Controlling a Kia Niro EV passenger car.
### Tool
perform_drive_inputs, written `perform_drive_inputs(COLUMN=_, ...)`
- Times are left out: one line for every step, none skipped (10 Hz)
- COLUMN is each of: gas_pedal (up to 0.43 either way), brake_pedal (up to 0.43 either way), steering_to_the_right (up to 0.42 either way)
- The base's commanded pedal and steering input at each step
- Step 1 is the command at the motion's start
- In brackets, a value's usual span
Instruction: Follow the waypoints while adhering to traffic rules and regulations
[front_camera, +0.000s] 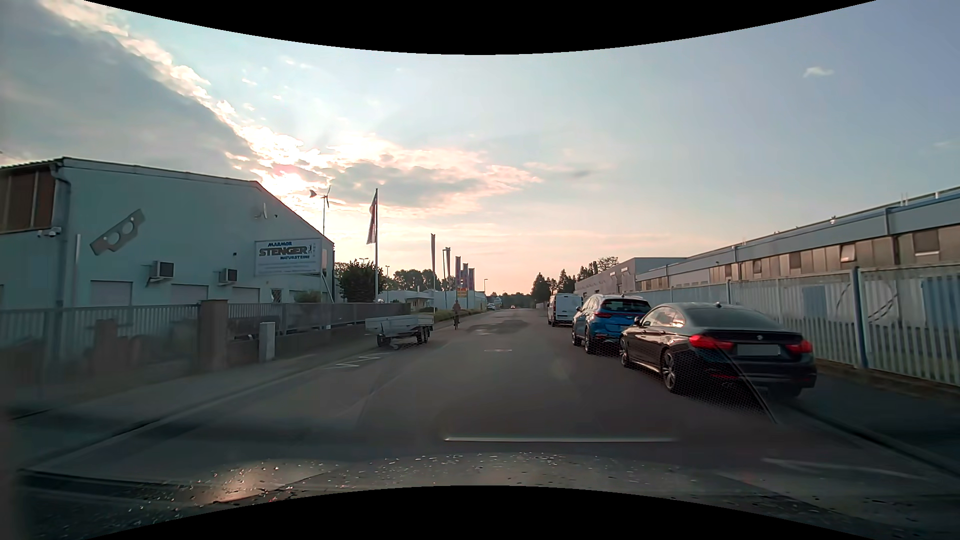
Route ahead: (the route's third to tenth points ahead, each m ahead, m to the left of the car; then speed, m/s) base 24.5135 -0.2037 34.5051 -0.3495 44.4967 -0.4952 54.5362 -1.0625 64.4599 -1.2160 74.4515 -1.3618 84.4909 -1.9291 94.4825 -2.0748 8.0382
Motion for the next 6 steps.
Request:
perform_drive_inputs(gas_pedal=0.059, brake_pedal=0.000, steering_to_the_right=0.004)
perform_drive_inputs(gas_pedal=0.059, brake_pedal=0.000, steering_to_the_right=0.005)
perform_drive_inputs(gas_pedal=0.059, brake_pedal=0.000, steering_to_the_right=0.006)
perform_drive_inputs(gas_pedal=0.059, brake_pedal=0.000, steering_to_the_right=0.007)
perform_drive_inputs(gas_pedal=0.059, brake_pedal=0.000, steering_to_the_right=0.008)
perform_drive_inputs(gas_pedal=0.059, brake_pedal=0.000, steering_to_the_right=0.008)
